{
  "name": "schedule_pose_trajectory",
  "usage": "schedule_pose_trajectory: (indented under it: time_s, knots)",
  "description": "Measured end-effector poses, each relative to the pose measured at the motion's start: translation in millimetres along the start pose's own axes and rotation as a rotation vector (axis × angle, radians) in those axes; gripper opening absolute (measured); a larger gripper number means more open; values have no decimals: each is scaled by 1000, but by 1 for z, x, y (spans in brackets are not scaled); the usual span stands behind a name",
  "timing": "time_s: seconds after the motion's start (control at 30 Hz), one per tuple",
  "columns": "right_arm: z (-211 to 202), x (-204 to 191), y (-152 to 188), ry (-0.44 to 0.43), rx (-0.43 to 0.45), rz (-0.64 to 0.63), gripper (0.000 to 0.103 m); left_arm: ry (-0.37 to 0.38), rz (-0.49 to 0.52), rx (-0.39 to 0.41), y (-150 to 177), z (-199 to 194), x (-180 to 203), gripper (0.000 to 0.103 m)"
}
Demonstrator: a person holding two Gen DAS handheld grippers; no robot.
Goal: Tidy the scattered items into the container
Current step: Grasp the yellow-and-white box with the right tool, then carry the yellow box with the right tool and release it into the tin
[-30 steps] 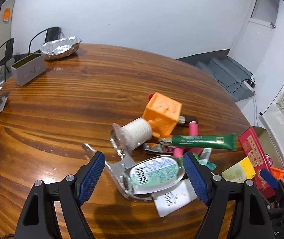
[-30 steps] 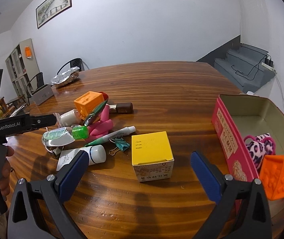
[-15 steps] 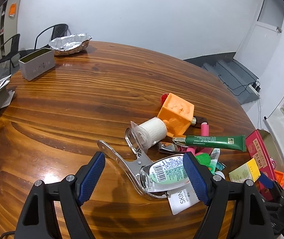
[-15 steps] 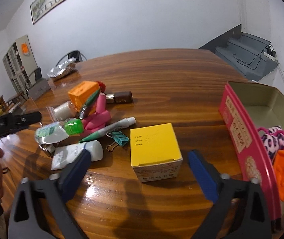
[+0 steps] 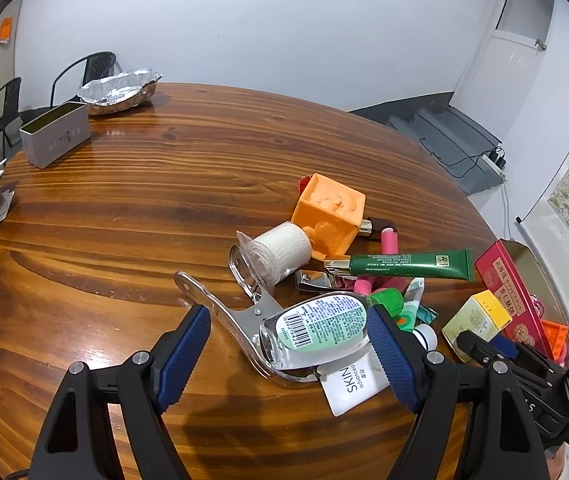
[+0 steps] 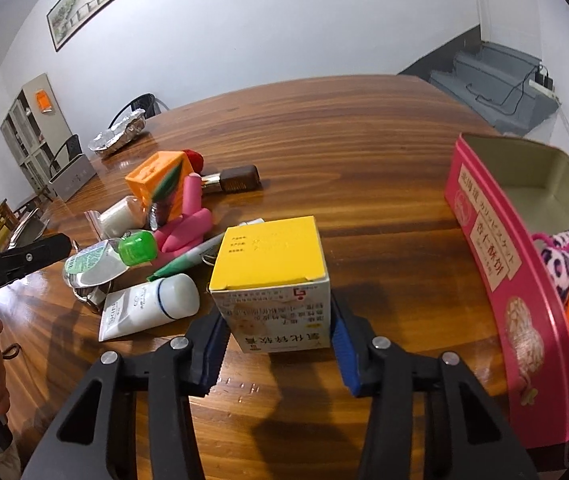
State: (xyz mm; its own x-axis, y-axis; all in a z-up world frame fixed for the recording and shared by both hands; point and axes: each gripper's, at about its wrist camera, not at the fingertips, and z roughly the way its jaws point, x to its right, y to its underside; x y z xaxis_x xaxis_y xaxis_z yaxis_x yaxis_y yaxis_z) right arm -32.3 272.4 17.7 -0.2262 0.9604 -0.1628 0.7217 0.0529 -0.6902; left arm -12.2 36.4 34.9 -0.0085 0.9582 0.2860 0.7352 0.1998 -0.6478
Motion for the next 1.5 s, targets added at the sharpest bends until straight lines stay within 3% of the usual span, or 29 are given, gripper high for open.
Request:
schedule_pose_trajectory:
  time_s: [0.23, 0.43, 0.53, 0.67, 0.8, 1.17, 1.23, 1.3, 1.33, 1.5]
  knots:
    - [-13, 0, -4, -2, 54, 4, 51, -2, -6, 0, 0, 0, -2, 82]
    - [-45, 11, -8, 48, 195, 51, 51, -2, 4, -11, 1, 3, 1, 82]
    - [-64, 23, -10, 125, 283, 95, 51, -1, 11, -14, 3, 4, 3, 82]
    - [-86, 39, -10, 300, 391, 129, 51, -1, 14, -19, 4, 5, 4, 82]
    - [-86, 58, -12, 390, 379, 192, 51, 2, 17, -23, 5, 6, 6, 82]
    - [-85, 92, -13, 493, 350, 307, 51, 14, 28, -27, 7, 6, 9, 82]
    - [-89, 97, -11, 525, 358, 326, 54, 16, 31, -26, 7, 5, 10, 82]
    - [-95, 98, -10, 548, 380, 344, 75, 19, 34, -26, 7, 5, 10, 82]
    - [-99, 98, -9, 551, 394, 349, 78, 21, 37, -27, 8, 5, 11, 82]
    - [-107, 87, -9, 540, 449, 326, 81, 31, 85, -29, 10, 8, 18, 82]
